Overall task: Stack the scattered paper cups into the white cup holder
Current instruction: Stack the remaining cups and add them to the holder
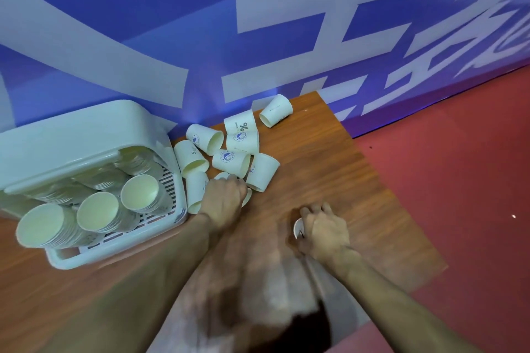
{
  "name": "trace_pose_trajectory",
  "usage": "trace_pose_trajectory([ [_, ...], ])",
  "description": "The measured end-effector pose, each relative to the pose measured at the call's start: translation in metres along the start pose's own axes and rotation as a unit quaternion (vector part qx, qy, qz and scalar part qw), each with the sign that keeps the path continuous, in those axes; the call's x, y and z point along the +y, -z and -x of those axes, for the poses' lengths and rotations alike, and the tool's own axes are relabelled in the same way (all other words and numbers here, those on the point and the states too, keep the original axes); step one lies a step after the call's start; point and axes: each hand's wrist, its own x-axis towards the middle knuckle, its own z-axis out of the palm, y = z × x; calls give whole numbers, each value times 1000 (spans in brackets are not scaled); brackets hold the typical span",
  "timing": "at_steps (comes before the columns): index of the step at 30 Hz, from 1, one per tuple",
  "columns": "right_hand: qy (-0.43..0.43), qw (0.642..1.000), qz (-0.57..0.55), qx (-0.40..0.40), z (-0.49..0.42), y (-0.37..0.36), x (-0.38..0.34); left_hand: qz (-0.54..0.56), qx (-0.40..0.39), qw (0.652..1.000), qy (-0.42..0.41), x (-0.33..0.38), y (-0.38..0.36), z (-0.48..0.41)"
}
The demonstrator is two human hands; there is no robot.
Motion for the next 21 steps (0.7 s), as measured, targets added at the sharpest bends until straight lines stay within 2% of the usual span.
trace_pose_trajectory([
  [2,3,997,-43,61,2,-1,-2,9,-2,1000,10,-3,6,7],
  [5,-1,961,-232,154,5,-2,-5,59,-17,996,57,-3,8,24],
  [7,9,936,-318,150,10,-11,-6,93,-32,991,90,2,0,38],
  [8,18,937,-326,126,13,-18,-6,118,-44,987,104,5,-7,44],
  [10,46,963,-253,76,16,-31,-2,183,-56,974,124,8,-15,53],
  [12,95,984,-139,56,13,-33,3,205,-25,970,130,7,-15,62],
  [13,126,987,-93,48,11,-31,4,191,11,974,120,8,-12,68],
  [15,180,983,-25,31,7,-23,2,195,75,977,42,11,-9,81],
  [16,193,980,-3,40,6,-19,1,197,78,977,-8,14,-8,88],
  [18,191,976,9,100,8,-14,-1,153,16,985,-78,20,-11,94],
  [21,209,960,20,187,19,-13,1,101,-37,990,-94,24,-9,96],
])
